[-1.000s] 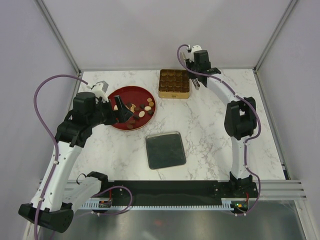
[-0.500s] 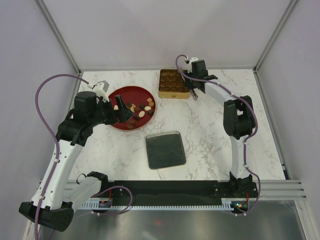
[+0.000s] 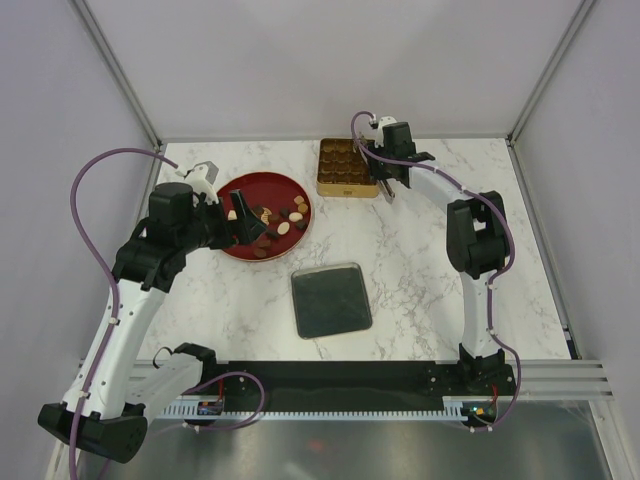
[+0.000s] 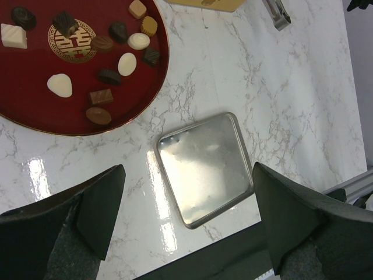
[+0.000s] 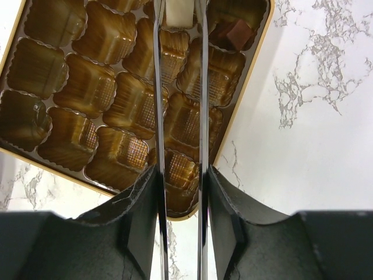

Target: Pack the chocolate

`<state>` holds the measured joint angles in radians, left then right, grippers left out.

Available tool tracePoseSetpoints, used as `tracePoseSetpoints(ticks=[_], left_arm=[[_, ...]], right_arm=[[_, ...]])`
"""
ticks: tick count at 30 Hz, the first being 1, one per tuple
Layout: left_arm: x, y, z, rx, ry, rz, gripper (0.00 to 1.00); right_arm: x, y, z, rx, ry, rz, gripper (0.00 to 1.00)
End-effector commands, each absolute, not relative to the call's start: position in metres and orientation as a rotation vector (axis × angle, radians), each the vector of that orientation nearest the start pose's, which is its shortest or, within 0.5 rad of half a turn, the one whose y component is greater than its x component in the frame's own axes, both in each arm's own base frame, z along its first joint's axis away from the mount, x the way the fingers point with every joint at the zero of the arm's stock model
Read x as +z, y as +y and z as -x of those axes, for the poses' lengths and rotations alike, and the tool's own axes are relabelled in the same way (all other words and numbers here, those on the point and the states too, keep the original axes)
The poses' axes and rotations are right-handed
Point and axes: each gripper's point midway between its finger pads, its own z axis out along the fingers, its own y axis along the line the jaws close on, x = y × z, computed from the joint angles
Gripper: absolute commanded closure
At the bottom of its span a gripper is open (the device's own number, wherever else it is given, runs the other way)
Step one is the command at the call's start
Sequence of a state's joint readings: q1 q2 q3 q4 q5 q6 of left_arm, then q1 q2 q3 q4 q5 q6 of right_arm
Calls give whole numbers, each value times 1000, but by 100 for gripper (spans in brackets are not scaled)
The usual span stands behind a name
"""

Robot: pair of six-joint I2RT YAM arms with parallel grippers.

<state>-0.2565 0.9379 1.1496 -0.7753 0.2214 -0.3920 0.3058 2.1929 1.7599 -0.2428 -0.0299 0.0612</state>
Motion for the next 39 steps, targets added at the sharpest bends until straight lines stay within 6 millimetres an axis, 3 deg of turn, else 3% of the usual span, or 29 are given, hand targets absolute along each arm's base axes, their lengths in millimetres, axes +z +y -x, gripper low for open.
tracePoseSetpoints(ticks=[1, 5, 10, 13, 17, 21, 24, 31, 39], left_arm=[[289, -127, -254, -659, 2136, 9, 2], [290, -128, -254, -664, 2133, 8, 2], [294, -128, -251, -671, 2119, -4, 1], [298, -128, -249, -669, 2110, -19, 1], [305, -128, -246, -677, 2097, -24, 1], [308, -128, -242, -683, 2086, -22, 1], [307, -127, -241, -684, 2085, -21, 1], [311, -126, -237, -685, 2074, -23, 1], [310, -126, -236, -687, 2075, -17, 1]], right_arm=[[141, 191, -567, 265, 2122, 281, 55], [164, 190, -567, 257, 2080, 286, 51], [191, 196, -562, 287, 2029, 310, 56], [220, 216, -550, 319, 1971, 354, 57], [233, 252, -529, 366, 1946, 425, 57], [217, 296, -494, 420, 1992, 544, 57], [192, 337, -457, 447, 2041, 678, 57], [140, 365, -403, 433, 2192, 826, 57], [109, 372, -374, 421, 2247, 964, 55]])
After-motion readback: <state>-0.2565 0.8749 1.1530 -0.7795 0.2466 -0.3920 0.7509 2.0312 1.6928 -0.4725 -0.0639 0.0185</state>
